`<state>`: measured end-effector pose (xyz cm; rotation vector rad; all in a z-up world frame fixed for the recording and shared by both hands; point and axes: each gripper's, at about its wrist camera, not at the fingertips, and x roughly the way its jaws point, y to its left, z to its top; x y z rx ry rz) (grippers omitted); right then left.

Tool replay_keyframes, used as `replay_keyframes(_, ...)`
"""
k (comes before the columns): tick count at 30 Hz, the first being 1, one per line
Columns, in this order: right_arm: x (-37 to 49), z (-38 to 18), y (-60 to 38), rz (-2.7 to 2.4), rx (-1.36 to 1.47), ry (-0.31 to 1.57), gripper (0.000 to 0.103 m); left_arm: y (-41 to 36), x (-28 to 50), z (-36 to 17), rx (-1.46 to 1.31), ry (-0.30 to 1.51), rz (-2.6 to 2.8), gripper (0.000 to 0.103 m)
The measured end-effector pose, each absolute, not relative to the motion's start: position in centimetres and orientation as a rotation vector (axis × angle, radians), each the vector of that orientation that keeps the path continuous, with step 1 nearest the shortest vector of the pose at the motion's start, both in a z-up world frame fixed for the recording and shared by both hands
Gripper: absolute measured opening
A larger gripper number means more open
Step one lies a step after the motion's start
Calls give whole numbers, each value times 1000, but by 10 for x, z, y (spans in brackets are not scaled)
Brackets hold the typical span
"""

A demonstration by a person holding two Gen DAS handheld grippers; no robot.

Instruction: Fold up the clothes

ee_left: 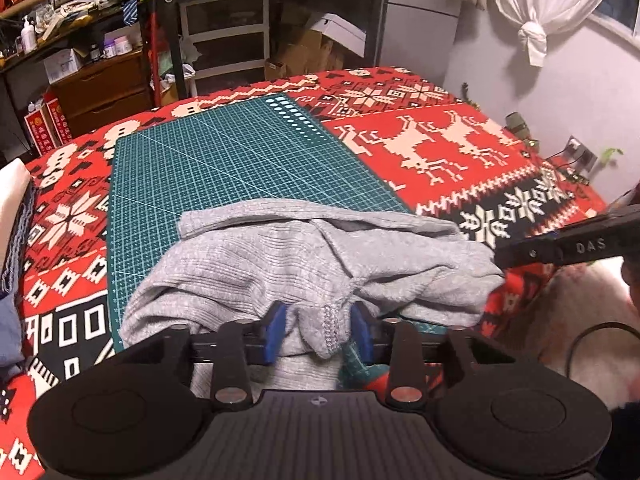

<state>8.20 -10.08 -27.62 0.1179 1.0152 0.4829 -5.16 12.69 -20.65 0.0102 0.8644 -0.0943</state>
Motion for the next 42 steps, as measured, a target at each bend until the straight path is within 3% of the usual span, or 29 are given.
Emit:
replay_keyframes(2, 83, -279, -98, 488, 120, 1026, 27, 132, -50, -207, -5, 855, -79, 19)
replay_keyframes(5, 85, -283, -98, 497, 159, 1048, 27, 138, -47, -206, -32, 842, -63, 14)
replay_keyframes(9, 91, -288, -104, 538, 315, 1076, 27, 142, -42, -204, -28, 825, -54, 13)
replay_keyframes(15, 91, -279, -97, 473, 242, 1046, 27, 148, -32, -200, -53, 844, -55, 13)
replay_keyframes(19, 81, -271, -95, 481, 221, 1038, 30, 145, -41, -192, -42, 821, -97, 16)
replay_keyframes(27, 63, -267, -67, 611, 136, 1065, 41, 158, -57, -169, 7, 734, -95, 37)
replay_keyframes(31, 63, -275, -48, 615, 78, 1084, 41, 184, -47, -180, 16, 763, 9, 40)
replay_keyframes(33, 68, -279, -42, 608, 63, 1089, 39, 197, -40, -189, -17, 804, 24, 39)
replay_keyframes(37, 83, -284, -34, 585, 43, 1082, 21, 218, -33, -206, -120, 878, -3, 40)
replay_keyframes(42, 114, -289, -19, 583, 31, 1062, 17, 221, -30, -216, -193, 916, -47, 35)
